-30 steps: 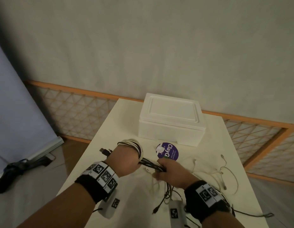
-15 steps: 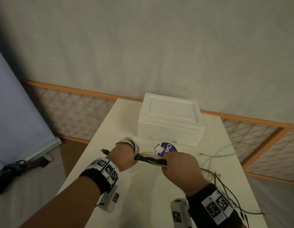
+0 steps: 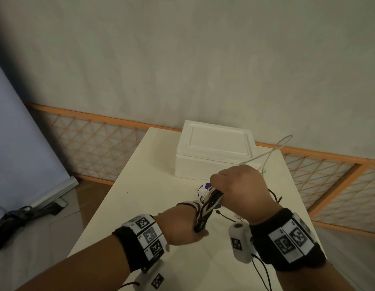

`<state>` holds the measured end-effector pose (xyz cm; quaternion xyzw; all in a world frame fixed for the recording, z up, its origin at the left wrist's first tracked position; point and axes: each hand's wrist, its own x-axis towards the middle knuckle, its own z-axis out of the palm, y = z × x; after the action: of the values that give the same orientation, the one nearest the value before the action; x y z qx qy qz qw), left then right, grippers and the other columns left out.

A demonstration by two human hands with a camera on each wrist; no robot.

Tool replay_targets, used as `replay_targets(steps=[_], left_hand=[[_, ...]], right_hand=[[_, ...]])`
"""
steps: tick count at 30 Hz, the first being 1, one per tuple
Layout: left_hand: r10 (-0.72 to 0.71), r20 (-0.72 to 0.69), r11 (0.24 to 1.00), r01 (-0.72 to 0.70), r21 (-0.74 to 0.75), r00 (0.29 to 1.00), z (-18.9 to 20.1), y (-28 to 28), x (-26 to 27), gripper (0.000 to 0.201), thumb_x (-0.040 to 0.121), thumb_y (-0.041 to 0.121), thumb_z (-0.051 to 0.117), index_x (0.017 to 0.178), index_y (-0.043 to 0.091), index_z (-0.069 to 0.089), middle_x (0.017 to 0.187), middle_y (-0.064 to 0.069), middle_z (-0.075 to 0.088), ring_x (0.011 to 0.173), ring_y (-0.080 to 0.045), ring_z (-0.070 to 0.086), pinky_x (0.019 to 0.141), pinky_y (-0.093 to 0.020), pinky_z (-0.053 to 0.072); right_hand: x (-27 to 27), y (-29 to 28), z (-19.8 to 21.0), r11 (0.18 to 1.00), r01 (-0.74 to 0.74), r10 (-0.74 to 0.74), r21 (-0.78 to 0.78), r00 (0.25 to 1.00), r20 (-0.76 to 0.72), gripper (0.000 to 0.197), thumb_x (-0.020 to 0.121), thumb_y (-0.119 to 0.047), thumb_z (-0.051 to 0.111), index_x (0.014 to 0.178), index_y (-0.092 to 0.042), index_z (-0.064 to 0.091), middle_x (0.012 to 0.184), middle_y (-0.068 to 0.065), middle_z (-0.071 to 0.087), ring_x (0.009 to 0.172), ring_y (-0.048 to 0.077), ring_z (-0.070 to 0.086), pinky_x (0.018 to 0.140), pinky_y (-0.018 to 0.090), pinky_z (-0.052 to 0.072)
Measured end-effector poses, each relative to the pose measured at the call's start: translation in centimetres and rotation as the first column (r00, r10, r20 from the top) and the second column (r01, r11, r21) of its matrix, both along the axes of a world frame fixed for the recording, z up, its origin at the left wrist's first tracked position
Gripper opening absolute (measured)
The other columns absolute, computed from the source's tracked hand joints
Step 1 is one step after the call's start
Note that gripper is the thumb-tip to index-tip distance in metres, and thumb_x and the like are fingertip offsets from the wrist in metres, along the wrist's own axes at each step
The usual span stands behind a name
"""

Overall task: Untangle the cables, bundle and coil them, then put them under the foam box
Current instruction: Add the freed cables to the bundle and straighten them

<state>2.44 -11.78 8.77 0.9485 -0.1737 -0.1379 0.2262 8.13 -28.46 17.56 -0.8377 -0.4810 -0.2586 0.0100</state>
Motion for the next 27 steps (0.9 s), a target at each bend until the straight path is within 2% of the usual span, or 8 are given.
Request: replay_targets(steps=[4,10,13,15,18,22,25,27], left_hand=[[-0.16,0.11,0.987,0.161,-0.008,0.981,2.5,-1.4,-1.6,0.047,0.093,0.036,0.054,0.056,0.027,0.027,0.061,0.012,0.032,0.073,-0.014,0.04,0.084,-0.036,0.043],[-0.291,0.252,0.952,0.305,-0.018,0.923,3.5,-1.2,-1.9,0.041,0.094,0.033,0.052,0.06,0.02,0.035,0.059,0.008,0.035,0.064,-0.01,0.031,0.072,-0.031,0.038],[-0.197,0.264,0.98,0.181,0.085,0.944,3.9,0.0,-1.1,0.035,0.092,0.034,0.054,0.066,0.025,0.032,0.073,0.005,0.041,0.075,-0.015,0.039,0.072,-0.024,0.028],[-0.081,0.298,0.985,0.031,0.169,0.951,4.1,1.4,-0.6,0.016,0.091,0.033,0.052,0.082,0.023,0.043,0.09,-0.004,0.051,0.085,-0.022,0.05,0.072,-0.024,0.028],[0.096,0.284,0.934,-0.185,0.305,0.954,3.2,3.6,0.5,0.024,0.091,0.041,0.048,0.089,0.017,0.047,0.088,-0.003,0.05,0.087,-0.023,0.057,0.073,-0.029,0.04],[0.165,0.266,0.892,-0.259,0.37,0.95,2.0,4.1,1.4,0.026,0.089,0.042,0.047,0.08,0.018,0.043,0.081,0.001,0.048,0.072,-0.019,0.053,0.069,-0.033,0.048],[0.154,0.288,0.891,-0.258,0.372,0.945,1.9,3.6,1.6,0.02,0.087,0.036,0.048,0.08,0.018,0.042,0.08,0.002,0.044,0.069,-0.017,0.047,0.064,-0.029,0.041],[0.155,0.291,0.896,-0.259,0.361,0.944,2.0,3.6,1.4,0.017,0.086,0.032,0.048,0.08,0.018,0.041,0.079,0.003,0.042,0.068,-0.017,0.046,0.063,-0.027,0.037]], right_hand=[[1.1,0.4,-0.1,0.997,0.001,0.005,0.077,0.996,-0.087,0.028,0.041,-0.002,0.071,0.053,-0.017,0.051,0.045,-0.004,0.046,0.037,0.019,0.042,0.037,0.02,0.035],[2.4,1.7,-1.7,0.989,0.024,0.027,0.147,0.942,-0.335,0.012,0.056,-0.008,0.056,0.06,-0.02,0.053,0.054,-0.004,0.056,0.046,0.022,0.053,0.041,0.029,0.045],[3.3,1.4,-2.7,0.981,0.195,-0.179,-0.009,0.878,-0.443,0.01,0.068,-0.014,0.051,0.069,-0.021,0.043,0.063,-0.004,0.051,0.058,0.023,0.051,0.051,0.03,0.045],[3.7,0.2,-3.6,0.943,0.298,-0.332,-0.149,0.808,-0.486,0.011,0.077,-0.021,0.056,0.082,-0.024,0.046,0.076,-0.005,0.054,0.071,0.02,0.055,0.064,0.032,0.048],[2.8,-0.6,-5.1,0.948,0.295,-0.314,-0.12,0.799,-0.513,0.05,0.071,-0.036,0.071,0.115,-0.027,0.049,0.107,-0.007,0.054,0.096,0.017,0.056,0.083,0.033,0.047],[-0.8,1.7,-7.3,0.96,0.154,-0.085,0.232,0.955,-0.283,0.049,0.061,-0.013,0.073,0.105,-0.023,0.055,0.103,-0.003,0.058,0.095,0.018,0.056,0.089,0.036,0.045],[-1.6,2.1,-9.3,0.938,0.114,-0.088,0.329,0.992,-0.091,0.043,0.063,-0.004,0.064,0.101,-0.023,0.056,0.098,-0.002,0.062,0.092,0.019,0.057,0.097,0.045,0.042],[-0.9,1.3,-10.5,0.938,0.147,-0.129,0.313,0.989,-0.078,0.034,0.061,-0.005,0.065,0.09,-0.023,0.061,0.083,-0.005,0.063,0.08,0.017,0.059,0.093,0.037,0.041]])
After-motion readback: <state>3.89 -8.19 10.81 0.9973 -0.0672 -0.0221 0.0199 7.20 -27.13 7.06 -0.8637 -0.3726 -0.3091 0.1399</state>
